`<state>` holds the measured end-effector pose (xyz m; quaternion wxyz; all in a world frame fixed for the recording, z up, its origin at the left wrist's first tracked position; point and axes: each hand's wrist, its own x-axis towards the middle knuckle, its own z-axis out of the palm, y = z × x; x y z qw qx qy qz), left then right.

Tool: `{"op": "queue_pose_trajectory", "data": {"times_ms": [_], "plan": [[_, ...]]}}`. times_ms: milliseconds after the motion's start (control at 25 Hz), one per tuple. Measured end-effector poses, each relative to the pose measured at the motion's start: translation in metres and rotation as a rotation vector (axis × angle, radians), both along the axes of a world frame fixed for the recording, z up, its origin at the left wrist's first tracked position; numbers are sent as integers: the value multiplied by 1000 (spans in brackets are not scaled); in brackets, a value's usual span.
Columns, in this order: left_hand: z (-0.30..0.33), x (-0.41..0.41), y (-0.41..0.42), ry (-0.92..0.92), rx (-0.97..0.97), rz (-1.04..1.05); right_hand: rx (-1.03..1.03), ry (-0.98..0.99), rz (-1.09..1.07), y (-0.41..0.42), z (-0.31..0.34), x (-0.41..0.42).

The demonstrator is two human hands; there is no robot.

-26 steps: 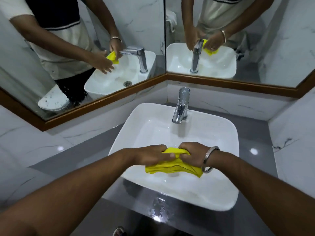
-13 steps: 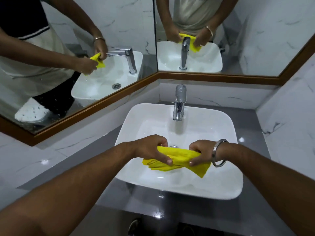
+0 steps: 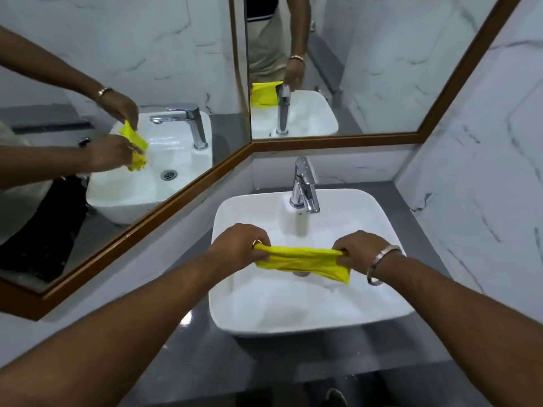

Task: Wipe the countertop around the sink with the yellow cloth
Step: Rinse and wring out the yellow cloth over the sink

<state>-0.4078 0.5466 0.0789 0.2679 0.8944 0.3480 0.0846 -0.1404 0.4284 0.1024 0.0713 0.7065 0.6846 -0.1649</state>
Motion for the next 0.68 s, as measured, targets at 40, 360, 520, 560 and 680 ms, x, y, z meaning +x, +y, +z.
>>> {"op": "queue_pose_trajectory", "data": {"times_ms": [40,360,520,560,680], "plan": [[0,-2,1,3,5,18,46,23,-63,-6,-1,-4],[9,28,-6,-101,377,-283,280,164,-390,-87,20,5],[26,86,-57,-220,403,-515,288,171,-565,-183,41,27],[27,103,-77,-233,386,-578,290,198,-614,-214,42,34],[27,166,-152,-235,286,-745,294,294,-831,-332,43,52]]}}
